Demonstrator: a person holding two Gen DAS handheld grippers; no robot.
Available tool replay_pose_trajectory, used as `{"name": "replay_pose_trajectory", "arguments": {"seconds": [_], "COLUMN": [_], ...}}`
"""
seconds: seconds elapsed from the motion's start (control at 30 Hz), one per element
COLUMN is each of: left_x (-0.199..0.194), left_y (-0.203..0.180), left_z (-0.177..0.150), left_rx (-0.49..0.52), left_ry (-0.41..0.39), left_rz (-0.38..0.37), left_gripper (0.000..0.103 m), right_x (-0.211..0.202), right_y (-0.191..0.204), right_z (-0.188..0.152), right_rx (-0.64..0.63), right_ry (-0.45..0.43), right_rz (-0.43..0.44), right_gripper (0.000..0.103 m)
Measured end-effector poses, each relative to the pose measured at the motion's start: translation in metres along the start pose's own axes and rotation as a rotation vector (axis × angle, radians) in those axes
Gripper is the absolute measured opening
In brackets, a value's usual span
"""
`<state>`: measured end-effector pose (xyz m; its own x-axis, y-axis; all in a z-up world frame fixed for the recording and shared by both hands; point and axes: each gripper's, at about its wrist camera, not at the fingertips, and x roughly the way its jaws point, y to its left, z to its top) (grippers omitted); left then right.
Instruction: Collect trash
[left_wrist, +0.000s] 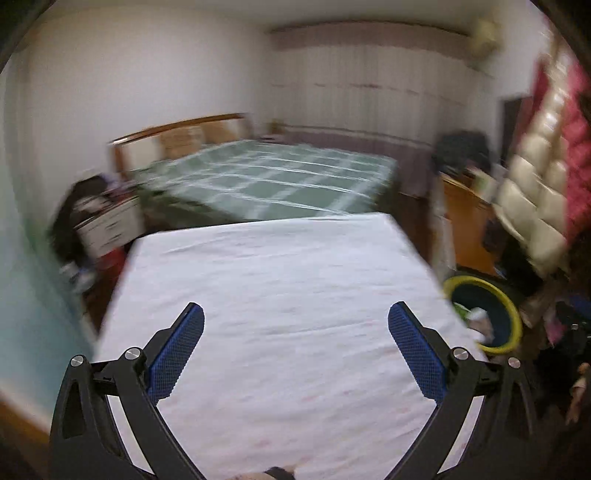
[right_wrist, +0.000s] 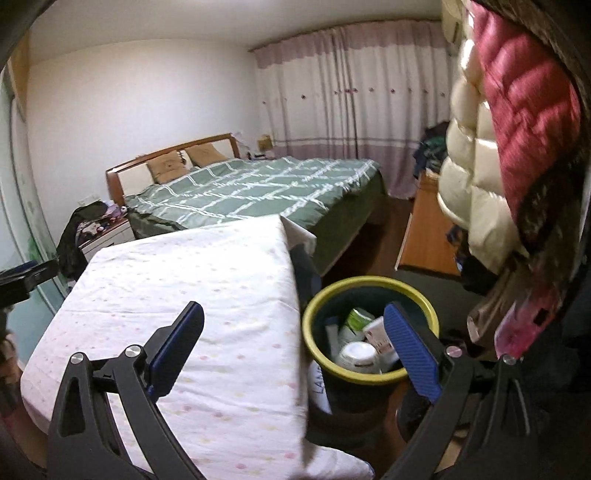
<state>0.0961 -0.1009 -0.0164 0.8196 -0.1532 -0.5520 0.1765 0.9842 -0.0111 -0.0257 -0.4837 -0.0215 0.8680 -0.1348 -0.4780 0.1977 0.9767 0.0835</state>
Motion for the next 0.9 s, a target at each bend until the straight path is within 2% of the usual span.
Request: {"name": "replay_pose_trajectory", "arguments": {"seconds": [0.07,0.13,0.23,0.37,0.67,0.9], "left_x": [-0.018,-0.032,-0.053,-0.072,-0.090,-0.080], "left_y": [0.030,0.047,0.061,0.069,0.063,0.052], "left_z": [-0.009,-0.017,-0.029,-0.041,-0.053,-0.048], "left_rx": [-0.075,-0.106,-0.108,-0.106,-0.113,-0.095], "left_ry": [-0.006,-0.015,-0.039,-0.052,-0.063,-0.047], "left_rz": [0.019,0.031,0.063,0.051,0.060,0.048], "left_gripper": [0.098,0.098,0.098,0.098,0.098,0.098], "right_x": [-0.006,-0.015,-0.031,-0.053,-0.068,-0.064], "right_y": [0.010,0.017,0.026,0.034,0.029,0.023], "right_z": [0.004,0.005,0.006,0.003,0.001,0.000], "right_rx": [-0.023,-0.039,-0.056,-0.066,-0.044,-0.025], "right_ry": [-0.012,-0.022,-0.050,-0.082,-0.093,-0.084], "right_rz": [-0.007,-0.004,-0.002,-0.002,-0.022,-0.038], "right_gripper": [0.093,0.093,0.094,0.096,0.096,0.096]}}
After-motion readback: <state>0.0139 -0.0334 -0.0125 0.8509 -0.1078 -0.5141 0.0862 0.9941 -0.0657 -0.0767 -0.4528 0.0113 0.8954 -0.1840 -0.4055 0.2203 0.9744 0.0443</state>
